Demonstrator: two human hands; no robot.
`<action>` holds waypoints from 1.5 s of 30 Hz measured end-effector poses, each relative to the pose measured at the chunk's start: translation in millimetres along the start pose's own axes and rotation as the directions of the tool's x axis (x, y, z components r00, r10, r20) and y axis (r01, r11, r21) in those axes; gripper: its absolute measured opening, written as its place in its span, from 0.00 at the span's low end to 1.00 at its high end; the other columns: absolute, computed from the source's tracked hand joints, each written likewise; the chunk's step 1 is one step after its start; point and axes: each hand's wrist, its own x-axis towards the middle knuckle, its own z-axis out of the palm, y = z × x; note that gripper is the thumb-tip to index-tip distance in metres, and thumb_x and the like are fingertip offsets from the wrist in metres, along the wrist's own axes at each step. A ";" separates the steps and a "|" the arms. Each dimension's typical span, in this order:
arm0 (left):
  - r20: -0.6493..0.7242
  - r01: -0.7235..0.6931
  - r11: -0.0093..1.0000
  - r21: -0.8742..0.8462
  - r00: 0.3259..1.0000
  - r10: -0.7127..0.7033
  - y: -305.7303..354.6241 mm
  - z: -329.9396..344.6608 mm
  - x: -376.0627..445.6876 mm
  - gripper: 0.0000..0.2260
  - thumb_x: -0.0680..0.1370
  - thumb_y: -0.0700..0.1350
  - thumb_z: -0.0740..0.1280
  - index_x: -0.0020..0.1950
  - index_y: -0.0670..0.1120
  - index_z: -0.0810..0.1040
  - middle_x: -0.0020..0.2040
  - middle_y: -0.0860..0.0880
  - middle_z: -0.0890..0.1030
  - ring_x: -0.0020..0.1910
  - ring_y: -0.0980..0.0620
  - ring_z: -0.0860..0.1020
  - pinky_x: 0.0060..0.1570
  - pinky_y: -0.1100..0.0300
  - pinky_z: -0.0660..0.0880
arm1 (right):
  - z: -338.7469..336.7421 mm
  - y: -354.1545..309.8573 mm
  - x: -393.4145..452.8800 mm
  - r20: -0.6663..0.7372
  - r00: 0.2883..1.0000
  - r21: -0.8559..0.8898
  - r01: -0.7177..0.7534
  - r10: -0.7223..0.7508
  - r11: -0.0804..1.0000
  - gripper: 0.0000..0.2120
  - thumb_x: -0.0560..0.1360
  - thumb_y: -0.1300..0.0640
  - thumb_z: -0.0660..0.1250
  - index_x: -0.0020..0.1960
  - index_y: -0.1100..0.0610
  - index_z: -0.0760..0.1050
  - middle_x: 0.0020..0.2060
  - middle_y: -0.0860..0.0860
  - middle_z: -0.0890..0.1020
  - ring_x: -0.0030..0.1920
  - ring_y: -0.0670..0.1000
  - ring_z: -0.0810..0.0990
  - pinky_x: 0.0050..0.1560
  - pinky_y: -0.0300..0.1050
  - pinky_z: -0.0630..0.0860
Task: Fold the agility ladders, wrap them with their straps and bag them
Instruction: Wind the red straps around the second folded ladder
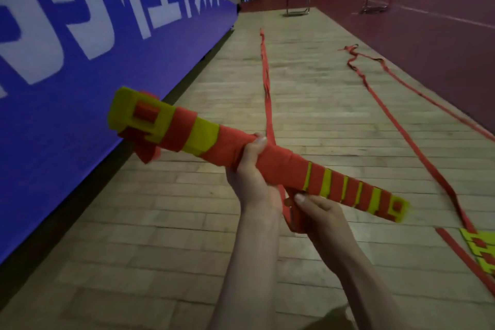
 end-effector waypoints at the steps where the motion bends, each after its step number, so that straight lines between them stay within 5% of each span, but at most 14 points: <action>1: -0.026 0.010 1.000 -0.002 1.000 -0.010 3.5 -2.3 -0.6 0.17 0.60 0.40 0.73 0.48 0.43 0.78 0.39 0.48 0.78 0.34 0.52 0.78 0.37 0.59 0.76 | 1.2 -0.5 -0.1 0.023 1.000 -0.052 0.008 -0.006 0.999 0.10 0.72 0.57 0.69 0.33 0.57 0.83 0.28 0.48 0.78 0.30 0.45 0.74 0.34 0.43 0.67; 4: -0.073 0.087 0.996 -0.015 0.993 -0.088 15.1 -6.7 -5.2 0.03 0.70 0.43 0.71 0.40 0.46 0.77 0.32 0.51 0.79 0.31 0.54 0.79 0.33 0.60 0.76 | 4.9 -0.9 1.7 0.065 0.998 -0.020 0.022 -0.021 1.000 0.08 0.71 0.55 0.66 0.42 0.58 0.83 0.31 0.46 0.81 0.31 0.43 0.76 0.34 0.44 0.71; 9: -0.079 0.146 0.977 -0.157 0.984 -0.160 25.9 -3.9 -4.5 0.04 0.73 0.46 0.68 0.42 0.46 0.77 0.36 0.48 0.79 0.40 0.47 0.79 0.43 0.52 0.77 | 12.1 -11.3 18.7 0.271 0.962 0.032 -0.047 0.036 0.998 0.11 0.64 0.57 0.76 0.42 0.64 0.83 0.42 0.59 0.84 0.45 0.56 0.82 0.42 0.50 0.79; 12: -0.068 0.158 0.973 -0.167 0.983 -0.172 26.6 0.3 -7.2 0.06 0.73 0.47 0.68 0.45 0.46 0.77 0.36 0.46 0.80 0.40 0.46 0.79 0.42 0.51 0.77 | 16.1 -16.1 27.5 0.262 0.962 0.087 0.052 -0.073 0.995 0.21 0.55 0.50 0.82 0.41 0.62 0.85 0.42 0.60 0.85 0.49 0.59 0.82 0.50 0.54 0.77; 15: -0.080 0.169 0.970 -0.176 0.979 -0.185 28.0 3.0 -9.7 0.07 0.73 0.48 0.68 0.48 0.47 0.76 0.40 0.46 0.79 0.43 0.45 0.79 0.48 0.46 0.77 | 13.1 -24.4 21.6 0.146 0.974 0.048 0.168 -0.174 0.985 0.02 0.61 0.58 0.76 0.33 0.57 0.85 0.32 0.54 0.84 0.38 0.52 0.83 0.44 0.49 0.77; 18: -0.098 0.191 0.965 -0.179 0.973 -0.210 30.6 1.4 -9.6 0.07 0.73 0.49 0.69 0.45 0.47 0.76 0.41 0.46 0.78 0.44 0.44 0.78 0.57 0.40 0.72 | -1.3 -32.3 19.5 0.055 0.955 -0.145 0.296 -0.291 0.944 0.09 0.70 0.70 0.71 0.32 0.63 0.83 0.26 0.52 0.82 0.30 0.47 0.82 0.32 0.39 0.76; 21: -0.101 0.225 0.955 -0.194 0.964 -0.247 30.9 -1.0 -9.5 0.08 0.73 0.50 0.68 0.41 0.46 0.76 0.36 0.46 0.80 0.42 0.44 0.79 0.59 0.38 0.70 | -1.3 -40.2 16.7 0.158 0.937 -0.276 0.345 -0.311 0.897 0.08 0.71 0.69 0.72 0.36 0.72 0.79 0.22 0.51 0.73 0.24 0.47 0.72 0.28 0.42 0.69; 23: -0.107 0.254 0.946 -0.199 0.954 -0.279 30.7 -0.4 -9.0 0.08 0.73 0.51 0.67 0.42 0.46 0.76 0.36 0.45 0.80 0.42 0.43 0.79 0.56 0.38 0.71 | -1.4 -41.4 17.1 0.198 0.935 -0.385 0.351 -0.295 0.854 0.05 0.72 0.66 0.73 0.37 0.62 0.83 0.22 0.45 0.73 0.25 0.44 0.70 0.31 0.39 0.67; 25: -0.127 0.275 0.939 -0.205 0.944 -0.305 30.8 0.5 -9.1 0.09 0.73 0.51 0.67 0.44 0.46 0.75 0.41 0.44 0.79 0.44 0.41 0.78 0.55 0.37 0.72 | -1.0 -42.9 17.2 0.204 0.917 -0.499 0.399 -0.343 0.770 0.12 0.71 0.65 0.74 0.36 0.48 0.82 0.25 0.39 0.79 0.30 0.39 0.78 0.36 0.30 0.71; 28: -0.131 0.276 0.938 -0.211 0.943 -0.307 33.2 4.0 -11.7 0.08 0.73 0.51 0.67 0.45 0.47 0.75 0.45 0.44 0.78 0.47 0.41 0.77 0.59 0.36 0.69 | -2.2 -41.4 21.0 0.214 0.870 -0.574 0.479 -0.443 0.664 0.18 0.68 0.63 0.77 0.32 0.42 0.78 0.29 0.34 0.80 0.37 0.37 0.79 0.41 0.26 0.70; 32: -0.135 0.283 0.939 -0.195 0.940 -0.312 34.5 10.2 -18.8 0.09 0.73 0.51 0.69 0.47 0.47 0.74 0.47 0.43 0.78 0.49 0.40 0.76 0.59 0.37 0.69 | -2.6 -28.3 19.8 0.243 0.863 -0.386 0.505 -0.443 0.772 0.06 0.67 0.54 0.73 0.33 0.55 0.81 0.30 0.54 0.82 0.34 0.58 0.79 0.38 0.50 0.77; 36: -0.111 0.305 0.939 -0.160 0.940 -0.324 30.1 11.8 -27.5 0.09 0.72 0.49 0.70 0.46 0.47 0.73 0.47 0.42 0.78 0.51 0.39 0.77 0.57 0.39 0.73 | 1.5 -26.4 22.0 0.226 0.862 -0.283 0.504 -0.454 0.816 0.03 0.68 0.59 0.72 0.37 0.52 0.82 0.30 0.49 0.82 0.31 0.45 0.80 0.34 0.38 0.75; 39: -0.128 0.310 0.941 -0.135 0.936 -0.327 28.3 14.8 -31.9 0.08 0.73 0.49 0.70 0.45 0.47 0.73 0.45 0.42 0.77 0.49 0.39 0.77 0.54 0.42 0.75 | 6.7 -27.0 18.9 0.171 0.826 -0.237 0.564 -0.537 0.791 0.06 0.66 0.56 0.71 0.40 0.45 0.82 0.35 0.45 0.84 0.38 0.47 0.82 0.39 0.42 0.79; 45: -0.143 0.286 0.948 -0.138 0.942 -0.305 28.6 16.2 -30.5 0.10 0.72 0.49 0.70 0.48 0.47 0.73 0.48 0.41 0.78 0.49 0.39 0.77 0.46 0.45 0.76 | 12.5 -34.5 14.0 0.124 0.841 -0.194 0.541 -0.527 0.818 0.01 0.64 0.55 0.71 0.33 0.51 0.81 0.28 0.50 0.82 0.32 0.50 0.80 0.35 0.45 0.77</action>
